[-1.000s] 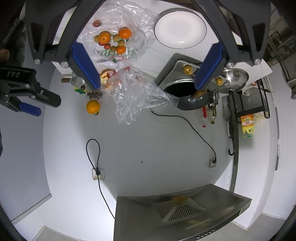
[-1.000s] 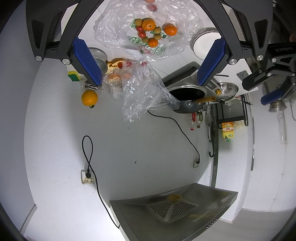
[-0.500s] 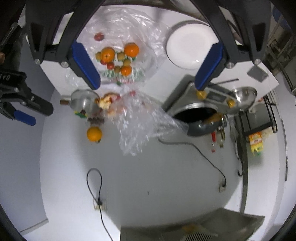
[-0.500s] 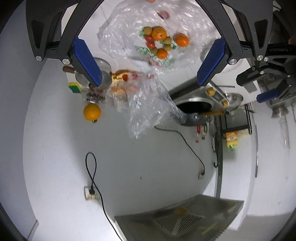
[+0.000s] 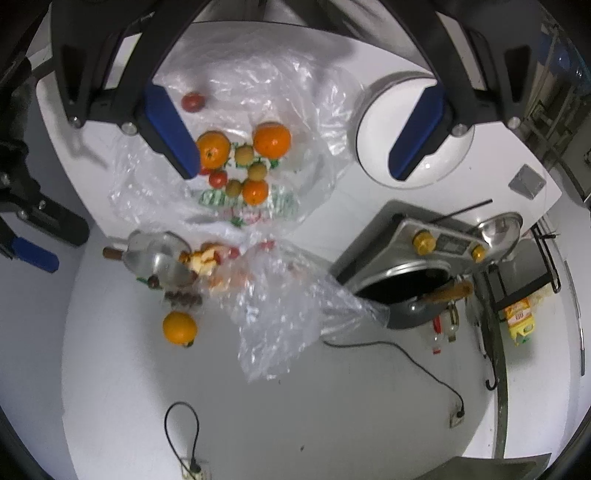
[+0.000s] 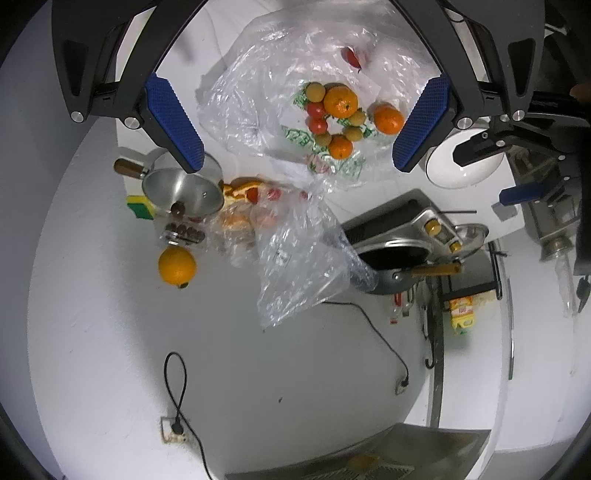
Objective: Organize fruits
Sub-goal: 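Move the right tool down to the red cherry tomato and close on it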
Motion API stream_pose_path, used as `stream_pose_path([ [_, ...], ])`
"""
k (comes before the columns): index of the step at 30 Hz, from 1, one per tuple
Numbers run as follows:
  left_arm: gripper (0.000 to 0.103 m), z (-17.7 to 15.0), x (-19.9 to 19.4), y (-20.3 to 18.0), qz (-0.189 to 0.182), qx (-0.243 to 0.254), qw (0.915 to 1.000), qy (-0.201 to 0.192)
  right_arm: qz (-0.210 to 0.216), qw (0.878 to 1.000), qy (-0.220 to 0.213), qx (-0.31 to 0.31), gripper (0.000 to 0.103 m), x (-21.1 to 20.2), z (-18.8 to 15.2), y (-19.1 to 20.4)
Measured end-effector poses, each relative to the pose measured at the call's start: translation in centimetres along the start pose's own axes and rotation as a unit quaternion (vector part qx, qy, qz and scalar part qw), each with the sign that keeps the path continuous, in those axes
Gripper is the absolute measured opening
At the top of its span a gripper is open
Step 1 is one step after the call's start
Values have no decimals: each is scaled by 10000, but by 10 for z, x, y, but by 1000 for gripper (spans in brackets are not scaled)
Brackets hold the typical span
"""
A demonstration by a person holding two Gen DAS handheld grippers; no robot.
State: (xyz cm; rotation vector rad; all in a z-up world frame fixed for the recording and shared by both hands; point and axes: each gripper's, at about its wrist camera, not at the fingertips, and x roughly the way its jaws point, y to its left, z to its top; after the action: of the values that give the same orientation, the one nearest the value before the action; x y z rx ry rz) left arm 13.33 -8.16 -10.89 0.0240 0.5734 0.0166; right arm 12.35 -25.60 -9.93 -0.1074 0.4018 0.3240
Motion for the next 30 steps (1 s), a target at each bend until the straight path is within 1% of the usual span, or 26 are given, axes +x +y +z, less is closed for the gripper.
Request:
stream_pose_path([
  [4, 103, -8, 11, -3, 86, -16, 9997, 206, 147, 9997, 170, -67, 103, 11, -6, -1],
  [6, 103, -13, 17, -5, 147, 2, 9995, 294, 232, 9993, 251, -154, 98, 16, -10, 0],
  [8, 103, -18, 24, -8, 181, 15, 9990, 403, 306, 9984, 396, -275, 83, 24, -15, 3],
  [9, 103, -21, 27, -9, 189, 31, 9988, 458, 343, 9977, 473, -332, 79, 28, -18, 4],
  [10, 103, -24, 30, -11, 191, 65, 9984, 521, 364, 9970, 559, -389, 73, 32, -21, 6],
  [11, 103, -27, 32, -12, 199, 96, 9982, 552, 409, 9959, 673, -447, 68, 37, -25, 6],
  [12, 103, -31, 35, -14, 211, 149, 9979, 595, 461, 9949, 760, -479, 66, 42, -29, 7],
  [14, 103, -37, 41, -19, 228, 248, 9972, 667, 555, 9925, 951, -530, 56, 50, -38, 9],
  [15, 103, -40, 45, -21, 202, 286, 9969, 710, 587, 9913, 1043, -555, 53, 54, -43, 9],
  [16, 103, -43, 48, -23, 180, 320, 9966, 740, 612, 9896, 1158, -596, 47, 59, -48, 10],
  [17, 103, -45, 50, -26, 175, 381, 9962, 761, 629, 9885, 1228, -623, 45, 63, -52, 11],
  [23, 103, -62, 68, -46, 163, 821, 9917, 976, 714, 9811, 1657, -693, 44, 85, -76, 10],
  [30, 103, -80, 77, -52, 76, 947, 9875, 1257, 981, 9722, 1982, -770, 44, 96, -91, 13],
])
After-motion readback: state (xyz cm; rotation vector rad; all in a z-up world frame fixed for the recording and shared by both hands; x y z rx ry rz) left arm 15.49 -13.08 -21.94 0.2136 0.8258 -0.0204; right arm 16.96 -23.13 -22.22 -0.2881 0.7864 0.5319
